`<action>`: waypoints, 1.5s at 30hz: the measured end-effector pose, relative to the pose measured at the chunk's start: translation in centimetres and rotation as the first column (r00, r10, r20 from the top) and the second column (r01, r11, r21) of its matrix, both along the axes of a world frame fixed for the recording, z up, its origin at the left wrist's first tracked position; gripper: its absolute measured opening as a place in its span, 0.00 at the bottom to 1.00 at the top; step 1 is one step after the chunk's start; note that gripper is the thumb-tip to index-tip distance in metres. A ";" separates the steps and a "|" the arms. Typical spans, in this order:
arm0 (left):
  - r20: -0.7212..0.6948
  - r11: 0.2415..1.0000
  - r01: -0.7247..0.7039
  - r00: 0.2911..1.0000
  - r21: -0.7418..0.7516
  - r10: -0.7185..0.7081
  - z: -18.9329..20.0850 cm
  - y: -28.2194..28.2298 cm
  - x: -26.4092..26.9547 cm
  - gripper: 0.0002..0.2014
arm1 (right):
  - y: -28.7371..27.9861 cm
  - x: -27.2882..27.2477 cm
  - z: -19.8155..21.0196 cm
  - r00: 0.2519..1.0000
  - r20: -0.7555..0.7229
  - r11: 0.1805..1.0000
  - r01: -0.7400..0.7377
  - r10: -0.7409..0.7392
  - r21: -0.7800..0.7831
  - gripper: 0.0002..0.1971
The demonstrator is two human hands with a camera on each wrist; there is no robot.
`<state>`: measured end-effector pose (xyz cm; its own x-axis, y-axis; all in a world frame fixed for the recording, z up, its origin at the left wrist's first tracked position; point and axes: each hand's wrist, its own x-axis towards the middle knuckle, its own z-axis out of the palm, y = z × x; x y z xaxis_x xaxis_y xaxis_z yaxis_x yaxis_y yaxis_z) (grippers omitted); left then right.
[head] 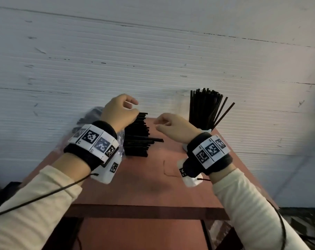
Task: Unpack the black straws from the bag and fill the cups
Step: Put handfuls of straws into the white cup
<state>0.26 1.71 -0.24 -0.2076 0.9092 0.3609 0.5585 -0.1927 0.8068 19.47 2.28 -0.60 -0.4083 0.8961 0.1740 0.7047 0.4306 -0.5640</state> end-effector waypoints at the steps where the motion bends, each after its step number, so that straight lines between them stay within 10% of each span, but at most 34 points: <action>1: -0.053 0.999 -0.030 0.998 -0.027 0.029 -0.5 0.0 -1.1 0.09 | 0.1 -0.6 -0.3 0.997 0.071 0.998 -0.011 0.015 -0.067 0.14; 8: -0.205 0.988 -0.073 0.978 -0.136 0.044 -2.1 -0.5 -4.6 0.19 | -0.1 -4.3 -1.3 0.982 0.138 0.950 -0.079 0.125 -0.300 0.24; 15: -0.137 0.982 -0.014 0.990 -0.190 -0.012 -2.5 -0.4 -5.5 0.19 | 0.3 -6.0 -1.7 0.969 0.177 0.980 -0.149 0.171 -0.129 0.22; 27: -0.108 0.980 -0.047 0.994 -0.192 0.026 -2.6 0.1 -5.4 0.22 | 0.7 -4.0 -2.3 0.951 -0.301 0.879 -0.205 0.075 -0.429 0.20; 34: -0.109 0.977 -0.044 0.994 -0.207 0.021 -2.6 0.1 -5.2 0.22 | -0.3 -5.4 -2.1 0.981 -0.045 0.949 -0.193 0.188 -0.249 0.23; 45: -0.135 0.973 -0.069 0.990 -0.220 0.040 -2.5 0.4 -5.2 0.23 | 0.7 -3.7 -2.4 0.971 -0.187 0.912 -0.210 0.152 -0.352 0.19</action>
<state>-4.97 2.07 -2.72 -0.2242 0.9585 0.1763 0.6650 0.0182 0.7466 15.73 2.99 -2.99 -0.5643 0.8217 -0.0798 0.5276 0.2845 -0.8005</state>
